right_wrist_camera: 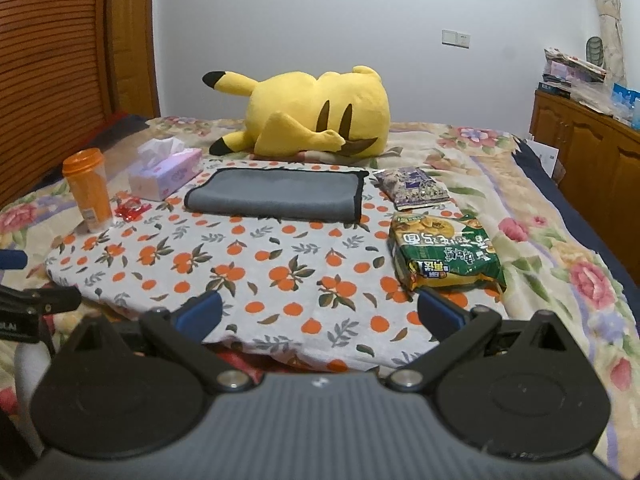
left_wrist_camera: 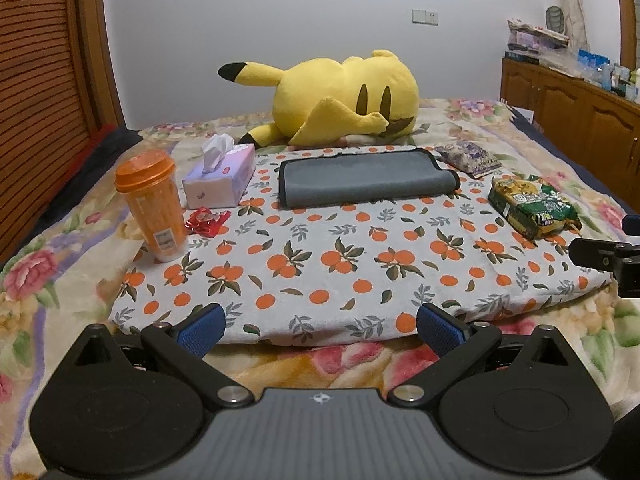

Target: Fold towel

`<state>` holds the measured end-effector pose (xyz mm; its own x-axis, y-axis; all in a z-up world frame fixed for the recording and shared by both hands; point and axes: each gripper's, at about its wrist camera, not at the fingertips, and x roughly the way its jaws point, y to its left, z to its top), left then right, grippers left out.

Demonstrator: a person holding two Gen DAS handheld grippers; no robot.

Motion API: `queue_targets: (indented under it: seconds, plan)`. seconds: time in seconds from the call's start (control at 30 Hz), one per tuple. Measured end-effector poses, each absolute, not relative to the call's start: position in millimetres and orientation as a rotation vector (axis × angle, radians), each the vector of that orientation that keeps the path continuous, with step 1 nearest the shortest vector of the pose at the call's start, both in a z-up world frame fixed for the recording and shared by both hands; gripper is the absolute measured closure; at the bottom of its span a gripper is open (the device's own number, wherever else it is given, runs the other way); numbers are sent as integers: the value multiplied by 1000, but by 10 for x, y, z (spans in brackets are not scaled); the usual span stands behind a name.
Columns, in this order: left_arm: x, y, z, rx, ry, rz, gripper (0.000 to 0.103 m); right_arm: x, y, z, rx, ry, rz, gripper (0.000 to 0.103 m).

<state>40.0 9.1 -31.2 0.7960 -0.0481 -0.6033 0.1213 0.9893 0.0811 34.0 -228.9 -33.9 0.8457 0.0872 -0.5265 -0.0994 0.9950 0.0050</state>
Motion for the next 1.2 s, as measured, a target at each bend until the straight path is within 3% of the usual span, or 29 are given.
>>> queue_targets:
  seconds: [1.2]
  plan:
    - [173,78,-93,121,439,-93,0,167,-2405,-218,26,397,73,0]
